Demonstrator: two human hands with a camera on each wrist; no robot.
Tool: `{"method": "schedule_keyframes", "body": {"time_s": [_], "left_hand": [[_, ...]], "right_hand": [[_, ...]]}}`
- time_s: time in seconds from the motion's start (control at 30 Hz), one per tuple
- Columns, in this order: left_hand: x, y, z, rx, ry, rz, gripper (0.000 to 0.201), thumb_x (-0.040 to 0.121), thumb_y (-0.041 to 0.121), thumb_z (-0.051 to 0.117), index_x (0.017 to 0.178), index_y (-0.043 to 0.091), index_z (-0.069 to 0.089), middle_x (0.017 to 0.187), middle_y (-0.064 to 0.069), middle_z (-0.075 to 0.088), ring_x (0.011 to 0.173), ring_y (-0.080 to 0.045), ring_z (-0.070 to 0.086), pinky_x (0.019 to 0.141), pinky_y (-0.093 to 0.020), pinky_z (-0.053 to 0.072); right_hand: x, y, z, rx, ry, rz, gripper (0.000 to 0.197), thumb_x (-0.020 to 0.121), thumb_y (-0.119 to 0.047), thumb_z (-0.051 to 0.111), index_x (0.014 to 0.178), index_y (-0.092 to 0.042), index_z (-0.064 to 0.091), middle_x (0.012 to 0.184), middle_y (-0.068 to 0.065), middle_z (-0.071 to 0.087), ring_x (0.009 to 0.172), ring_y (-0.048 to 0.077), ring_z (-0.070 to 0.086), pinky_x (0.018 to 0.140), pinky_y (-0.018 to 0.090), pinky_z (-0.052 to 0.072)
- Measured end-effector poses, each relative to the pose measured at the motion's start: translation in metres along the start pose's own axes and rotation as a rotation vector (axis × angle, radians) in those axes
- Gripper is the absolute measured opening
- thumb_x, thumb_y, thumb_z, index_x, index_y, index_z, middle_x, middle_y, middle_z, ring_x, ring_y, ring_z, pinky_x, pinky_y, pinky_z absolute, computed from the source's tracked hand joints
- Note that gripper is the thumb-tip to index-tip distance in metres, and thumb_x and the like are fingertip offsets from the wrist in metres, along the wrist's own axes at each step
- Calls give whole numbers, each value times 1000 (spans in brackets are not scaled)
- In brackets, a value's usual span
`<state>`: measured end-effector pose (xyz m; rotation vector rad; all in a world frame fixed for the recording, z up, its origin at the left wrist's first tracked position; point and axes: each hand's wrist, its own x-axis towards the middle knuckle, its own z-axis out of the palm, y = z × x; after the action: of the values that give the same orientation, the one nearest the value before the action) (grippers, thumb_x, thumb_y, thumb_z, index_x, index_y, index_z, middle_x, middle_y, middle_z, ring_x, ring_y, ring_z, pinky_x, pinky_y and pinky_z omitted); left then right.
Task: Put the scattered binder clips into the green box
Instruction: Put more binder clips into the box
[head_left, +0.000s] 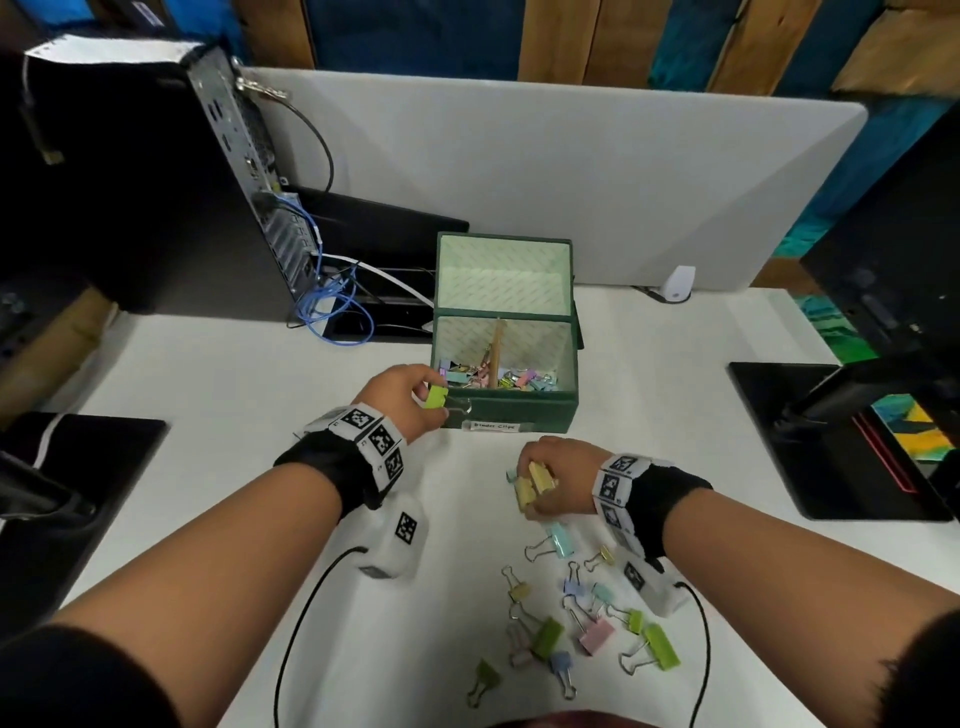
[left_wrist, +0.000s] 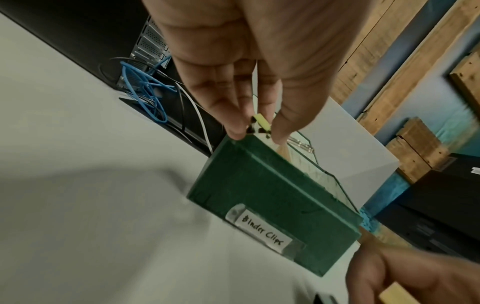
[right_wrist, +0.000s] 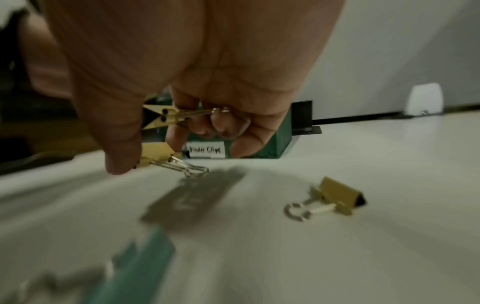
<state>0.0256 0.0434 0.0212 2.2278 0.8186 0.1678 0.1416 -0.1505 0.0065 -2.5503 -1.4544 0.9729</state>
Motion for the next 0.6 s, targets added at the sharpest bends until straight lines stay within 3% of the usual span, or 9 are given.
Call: {"method": "schedule_keyframes", "body": {"time_s": [0.1, 0.2, 0.23, 0.33, 0.4, 0.53, 0.6], "left_hand": [[11, 10, -1, -26, 31, -13, 31, 75, 20, 71, 105, 22, 63, 88, 2, 53, 73, -17, 54, 61, -20, 41], [20, 24, -1, -63, 57, -15, 37, 78, 22, 71, 114, 19, 60, 87, 1, 51, 79, -16, 53, 67, -21, 40], [22, 28, -1, -79, 61, -20, 41, 79, 22, 70, 118, 19, 57, 90, 1, 51, 81, -15, 52, 70, -22, 39], [19, 35, 0, -143, 59, -41, 48, 82, 22, 67, 127, 20, 50, 99, 0, 50, 87, -13, 51, 79, -20, 36], [11, 32, -1, -150, 37, -18, 41, 81, 19, 68, 119, 26, 53, 97, 1, 50, 82, -14, 52, 78, -22, 39], [-13, 9, -2, -75, -115, 51, 22, 79, 16, 69, 93, 30, 59, 81, 7, 53, 65, -8, 50, 66, -18, 43], [-22, -2, -4, -32, -183, 69, 19, 79, 17, 69, 89, 32, 61, 81, 7, 56, 67, -8, 51, 70, -19, 44]], "right_hand": [[3, -1, -18, 226, 111, 40, 31, 76, -32, 72, 99, -26, 52, 103, -1, 58, 93, 21, 57, 74, 28, 46], [7, -9, -41, 442, 247, 79, 30, 74, -32, 74, 91, -28, 50, 108, 0, 59, 96, 21, 58, 80, 31, 49], [9, -11, -49, 503, 289, 88, 30, 74, -31, 75, 91, -26, 50, 109, 1, 59, 93, 20, 58, 76, 30, 50], [15, -19, -67, 568, 345, 126, 31, 78, -30, 71, 96, -21, 48, 91, -2, 53, 64, 10, 50, 47, 19, 35], [22, -21, -74, 579, 363, 148, 30, 79, -29, 70, 98, -21, 47, 80, -6, 48, 53, 5, 41, 40, 16, 31], [33, -34, -81, 545, 339, 154, 33, 79, -28, 69, 106, -19, 52, 90, -1, 50, 62, 10, 44, 50, 21, 33], [39, -41, -84, 573, 291, 158, 24, 81, -25, 66, 99, -13, 57, 79, 2, 49, 63, 16, 46, 55, 24, 36]]}}
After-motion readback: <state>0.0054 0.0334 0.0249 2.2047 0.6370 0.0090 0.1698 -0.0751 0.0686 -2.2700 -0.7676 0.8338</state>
